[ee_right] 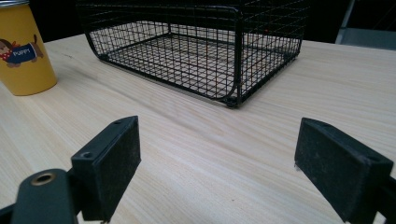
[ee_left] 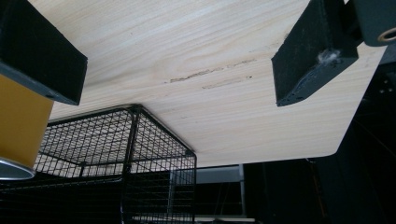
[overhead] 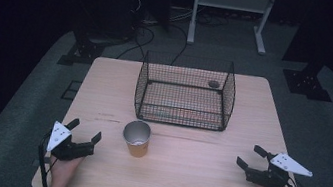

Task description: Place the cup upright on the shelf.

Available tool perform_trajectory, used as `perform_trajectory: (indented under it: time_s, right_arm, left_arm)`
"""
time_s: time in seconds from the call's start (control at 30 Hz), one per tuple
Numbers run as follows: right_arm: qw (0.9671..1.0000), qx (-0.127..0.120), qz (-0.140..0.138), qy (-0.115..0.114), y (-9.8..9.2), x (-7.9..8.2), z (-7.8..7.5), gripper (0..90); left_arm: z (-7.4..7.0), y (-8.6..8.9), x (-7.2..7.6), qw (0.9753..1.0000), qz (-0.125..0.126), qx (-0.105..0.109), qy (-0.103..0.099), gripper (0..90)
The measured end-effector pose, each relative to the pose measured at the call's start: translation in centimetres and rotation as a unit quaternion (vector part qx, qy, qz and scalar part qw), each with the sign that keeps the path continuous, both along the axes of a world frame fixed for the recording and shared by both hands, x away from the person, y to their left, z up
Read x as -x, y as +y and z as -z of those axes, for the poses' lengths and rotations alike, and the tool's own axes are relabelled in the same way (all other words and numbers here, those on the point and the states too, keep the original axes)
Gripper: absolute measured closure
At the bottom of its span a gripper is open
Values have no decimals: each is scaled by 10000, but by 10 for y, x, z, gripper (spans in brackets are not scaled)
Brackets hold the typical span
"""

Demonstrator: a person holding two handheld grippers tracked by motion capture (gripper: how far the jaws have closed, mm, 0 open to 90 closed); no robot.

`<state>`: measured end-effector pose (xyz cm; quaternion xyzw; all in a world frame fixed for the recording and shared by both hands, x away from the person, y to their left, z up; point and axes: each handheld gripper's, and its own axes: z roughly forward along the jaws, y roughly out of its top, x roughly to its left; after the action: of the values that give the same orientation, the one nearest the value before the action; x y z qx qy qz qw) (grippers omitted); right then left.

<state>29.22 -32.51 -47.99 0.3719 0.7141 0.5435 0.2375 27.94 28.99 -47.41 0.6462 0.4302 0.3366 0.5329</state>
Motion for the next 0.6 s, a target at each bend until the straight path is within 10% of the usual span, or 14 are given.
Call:
perform_trajectory:
  time_s: [0.6]
  right_arm:
    - [10000, 30, -18, -1, 1, 0, 0, 134]
  left_arm:
    - [-3, -31, 11, 9976, 643, -241, -80, 26]
